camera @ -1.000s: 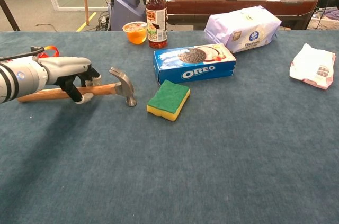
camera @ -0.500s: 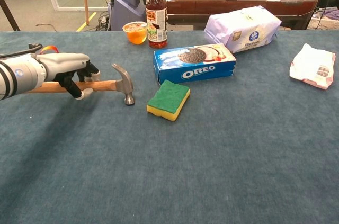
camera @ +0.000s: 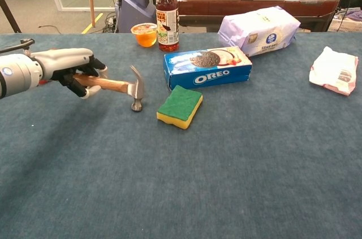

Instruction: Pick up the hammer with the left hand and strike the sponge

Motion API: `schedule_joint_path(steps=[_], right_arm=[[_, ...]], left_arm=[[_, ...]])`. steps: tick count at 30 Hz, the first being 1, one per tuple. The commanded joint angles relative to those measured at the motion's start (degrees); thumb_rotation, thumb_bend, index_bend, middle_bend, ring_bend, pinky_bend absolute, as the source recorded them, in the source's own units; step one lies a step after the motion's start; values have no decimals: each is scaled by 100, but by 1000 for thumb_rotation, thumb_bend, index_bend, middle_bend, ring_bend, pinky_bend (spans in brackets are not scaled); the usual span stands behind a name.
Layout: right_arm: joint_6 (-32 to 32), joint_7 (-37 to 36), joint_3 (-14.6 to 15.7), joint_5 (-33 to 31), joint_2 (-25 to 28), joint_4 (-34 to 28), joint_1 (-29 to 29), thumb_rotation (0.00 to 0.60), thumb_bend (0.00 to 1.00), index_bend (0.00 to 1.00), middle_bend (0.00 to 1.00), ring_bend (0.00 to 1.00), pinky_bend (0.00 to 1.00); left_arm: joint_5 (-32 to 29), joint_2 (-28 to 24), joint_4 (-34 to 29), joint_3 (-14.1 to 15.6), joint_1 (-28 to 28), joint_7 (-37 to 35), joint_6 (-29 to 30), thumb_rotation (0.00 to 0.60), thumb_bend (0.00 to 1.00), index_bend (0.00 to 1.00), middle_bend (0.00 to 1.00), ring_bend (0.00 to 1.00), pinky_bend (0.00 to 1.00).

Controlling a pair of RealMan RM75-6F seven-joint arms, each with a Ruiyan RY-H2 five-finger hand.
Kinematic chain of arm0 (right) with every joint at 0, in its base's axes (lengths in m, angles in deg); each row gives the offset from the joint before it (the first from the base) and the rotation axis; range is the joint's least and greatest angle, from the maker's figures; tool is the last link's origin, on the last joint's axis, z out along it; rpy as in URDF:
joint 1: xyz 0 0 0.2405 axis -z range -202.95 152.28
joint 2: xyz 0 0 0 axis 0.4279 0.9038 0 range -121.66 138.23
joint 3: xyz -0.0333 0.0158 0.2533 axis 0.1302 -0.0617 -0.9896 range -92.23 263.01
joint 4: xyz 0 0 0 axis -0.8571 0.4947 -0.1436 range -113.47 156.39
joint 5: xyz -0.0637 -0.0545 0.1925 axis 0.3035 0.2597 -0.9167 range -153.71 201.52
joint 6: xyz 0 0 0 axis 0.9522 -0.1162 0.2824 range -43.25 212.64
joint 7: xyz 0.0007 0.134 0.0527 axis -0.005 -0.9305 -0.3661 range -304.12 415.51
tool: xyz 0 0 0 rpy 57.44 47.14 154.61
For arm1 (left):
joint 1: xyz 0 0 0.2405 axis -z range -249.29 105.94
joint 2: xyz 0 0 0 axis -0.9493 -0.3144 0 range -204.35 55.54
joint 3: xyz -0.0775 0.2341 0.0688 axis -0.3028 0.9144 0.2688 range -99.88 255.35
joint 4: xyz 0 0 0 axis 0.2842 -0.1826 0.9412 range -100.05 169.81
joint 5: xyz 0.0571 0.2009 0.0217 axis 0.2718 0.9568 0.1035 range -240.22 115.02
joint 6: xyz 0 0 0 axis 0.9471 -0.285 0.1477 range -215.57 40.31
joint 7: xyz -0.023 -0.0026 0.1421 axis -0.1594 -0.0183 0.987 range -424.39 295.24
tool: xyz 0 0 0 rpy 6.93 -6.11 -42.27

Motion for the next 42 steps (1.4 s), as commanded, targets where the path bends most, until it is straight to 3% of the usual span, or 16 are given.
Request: schedule_joint_path(steps=[1,8,13,19,27,33,42], right_arm=[[-3,5,-1,-2,6,-8,4,600,101,158,336,182,197],[17,38,-5,-12,21,-48,-2,600,101,158,335,183,197],[38,74,-9,-24,40,-85,-9,600,100,158,335,183,197],[84,130,-9,-42,62,-144,-25,600,100,158,336,183,197],[120,205,-9,-54,76,-216,-39,600,100,158,336,182,197],[117,227,-4,-70,84,-241,-26,600,100,159,336,182,197],[133,214,6,-84,72,-221,-19,600,100,158,336,182,197]], left_arm=[[642,-12,182,-17,-147,-602,73,600,519,691,708,548,171],[1742,82,588,12,-276,-1732,366,600,519,723,757,620,299],[2441,183,906,65,-321,-2604,666,600,522,735,779,644,583],[3136,338,1297,212,-331,-3388,1071,600,522,738,788,658,776],[3698,536,1615,346,-291,-3903,1511,600,521,743,800,677,899],[3957,747,1882,387,-249,-4019,1804,600,522,746,808,693,923],[4013,970,2158,401,-135,-3554,1748,600,521,746,809,699,934]])
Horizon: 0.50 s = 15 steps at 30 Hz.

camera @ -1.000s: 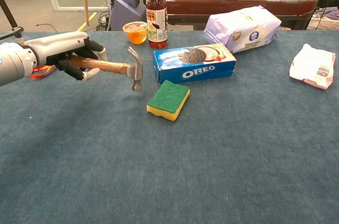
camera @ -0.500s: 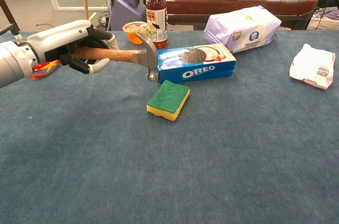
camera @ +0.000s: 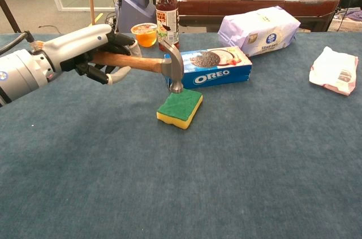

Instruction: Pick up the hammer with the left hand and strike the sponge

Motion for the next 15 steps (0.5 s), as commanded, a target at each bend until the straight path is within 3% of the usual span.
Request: schedule_joint_path(steps=[1,7,15], right_arm=[[-5,-7,1,4,0,7,3,600,100,158,336,183,197],[-6,-23,9,-26,2,26,24,600,100,158,336,183,197],[57,-16,-1,-65,-17,35,-3,600,100,159,336,183,197]], left_arm=[[-1,137,173,-28,50,204,3,600,522,746,809,701,938],[-53,331,506,-93,77,279,77,600,522,746,811,710,954],[-38,735,1127,70,98,345,-61,600,521,746,811,712,959]])
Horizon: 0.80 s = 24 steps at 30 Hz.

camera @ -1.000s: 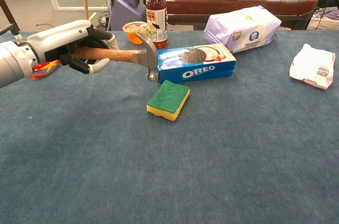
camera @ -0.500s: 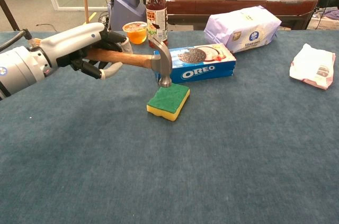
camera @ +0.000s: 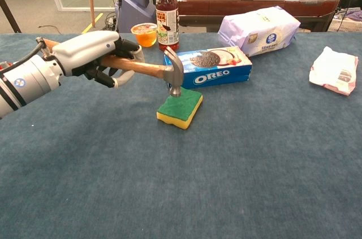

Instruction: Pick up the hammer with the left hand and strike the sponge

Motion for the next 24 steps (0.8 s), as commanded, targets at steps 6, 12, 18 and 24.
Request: schedule_joint_path(steps=[6,12,18,24], right_arm=[[11,-19,-9,-10,-3,27,-9,600,100,159,335,183,197],[-11,-42,-11,-41,-28,65,15,600,100,158,336,183,197],[1,-46,-17,-35,-50,77,1,600,100,158,336,183,197],[-4,-46,-10,-55,-37,76,21,600,99,159,336,183,197]], left_arm=[[79,346,475,205,16,127,-103,600,521,746,811,711,960],[-15,196,193,15,-2,-97,171,600,521,746,811,709,960],[-110,0,-219,-101,16,-56,187,600,522,746,811,710,960],[-192,61,-260,10,49,132,-182,600,521,746,811,708,960]])
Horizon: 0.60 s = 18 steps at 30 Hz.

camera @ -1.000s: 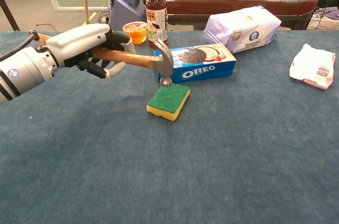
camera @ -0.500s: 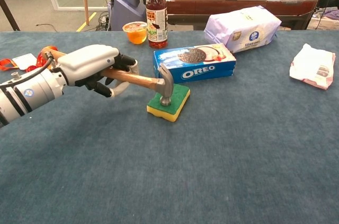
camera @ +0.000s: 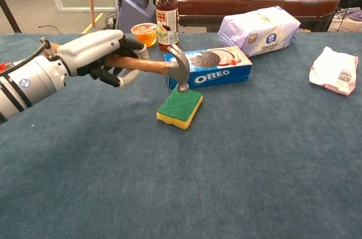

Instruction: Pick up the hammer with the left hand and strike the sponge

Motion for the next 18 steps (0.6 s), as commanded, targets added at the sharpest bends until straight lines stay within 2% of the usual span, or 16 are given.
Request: schedule_joint_path(steps=[1,6,9,18], right_arm=[[-3,-2,4,-14,6,-2,11,600,99,159,336,183,197],[-10,-11,6,-35,10,0,29,600,100,159,335,182,197],[-15,-15,5,-39,9,5,35,600,99,158,336,182,197],[6,-37,-10,-44,-16,28,18,600,99,158,335,183,197]], left_arm=[[-53,91,74,75,22,88,-201,600,521,746,811,708,960],[-63,273,344,183,48,144,-429,600,521,746,811,705,960],[-42,290,394,182,43,111,-373,600,521,745,811,705,960],[-224,-221,-196,-155,-101,-110,80,600,522,745,811,705,960]])
